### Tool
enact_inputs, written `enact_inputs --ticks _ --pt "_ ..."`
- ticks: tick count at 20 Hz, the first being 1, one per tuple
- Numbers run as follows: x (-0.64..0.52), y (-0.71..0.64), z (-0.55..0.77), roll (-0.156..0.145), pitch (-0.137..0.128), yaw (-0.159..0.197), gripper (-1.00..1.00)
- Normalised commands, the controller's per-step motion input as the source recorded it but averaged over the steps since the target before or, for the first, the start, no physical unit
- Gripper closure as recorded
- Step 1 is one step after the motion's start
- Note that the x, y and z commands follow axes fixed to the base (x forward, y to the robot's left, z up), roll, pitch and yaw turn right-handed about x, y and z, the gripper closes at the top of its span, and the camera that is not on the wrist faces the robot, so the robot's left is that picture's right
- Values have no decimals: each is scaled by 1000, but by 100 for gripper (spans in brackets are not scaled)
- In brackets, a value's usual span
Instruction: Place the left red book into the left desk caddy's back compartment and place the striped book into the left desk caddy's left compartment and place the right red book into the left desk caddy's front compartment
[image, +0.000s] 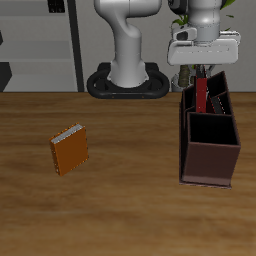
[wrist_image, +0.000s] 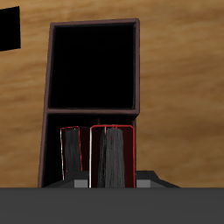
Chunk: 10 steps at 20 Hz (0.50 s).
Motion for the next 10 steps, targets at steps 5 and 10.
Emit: enact_inputs --ticks 5,10 --pt "25 6 -105 1 22 -11 100" --pt "17 38 -145 9 25 -18 100"
